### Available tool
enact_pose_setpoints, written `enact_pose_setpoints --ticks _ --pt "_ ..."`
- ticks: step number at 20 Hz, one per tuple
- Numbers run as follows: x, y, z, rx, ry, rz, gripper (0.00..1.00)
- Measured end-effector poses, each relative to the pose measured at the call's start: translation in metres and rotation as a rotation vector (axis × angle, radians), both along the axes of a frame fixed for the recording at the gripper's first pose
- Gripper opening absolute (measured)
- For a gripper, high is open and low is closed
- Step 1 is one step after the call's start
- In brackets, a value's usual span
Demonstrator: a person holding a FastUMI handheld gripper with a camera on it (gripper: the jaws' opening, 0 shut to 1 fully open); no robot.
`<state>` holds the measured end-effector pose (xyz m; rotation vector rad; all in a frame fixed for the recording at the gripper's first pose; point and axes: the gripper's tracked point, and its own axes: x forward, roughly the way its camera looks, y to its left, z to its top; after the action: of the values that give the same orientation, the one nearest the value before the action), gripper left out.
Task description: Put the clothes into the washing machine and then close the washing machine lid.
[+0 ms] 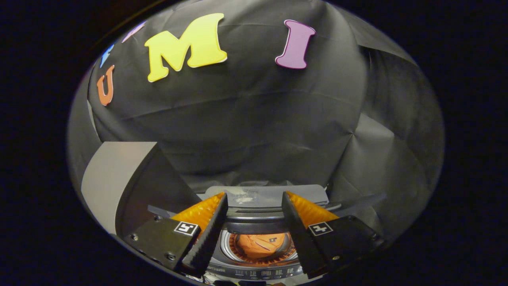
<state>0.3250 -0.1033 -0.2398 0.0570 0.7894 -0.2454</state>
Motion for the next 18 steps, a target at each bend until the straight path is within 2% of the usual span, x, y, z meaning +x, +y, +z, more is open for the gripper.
enact_pose_setpoints --ticks 7,10,12,18 --pt "-0.027 0.005 -0.019 0.011 0.044 -0.024 0.88" --pt "-0.046 0.008 -0.044 0.086 0.122 -0.049 0.98" --pt "-0.056 0.006 -0.060 0.111 0.154 -0.074 0.99" --pt "-0.095 0.019 -0.074 0.116 0.172 -0.054 0.97"
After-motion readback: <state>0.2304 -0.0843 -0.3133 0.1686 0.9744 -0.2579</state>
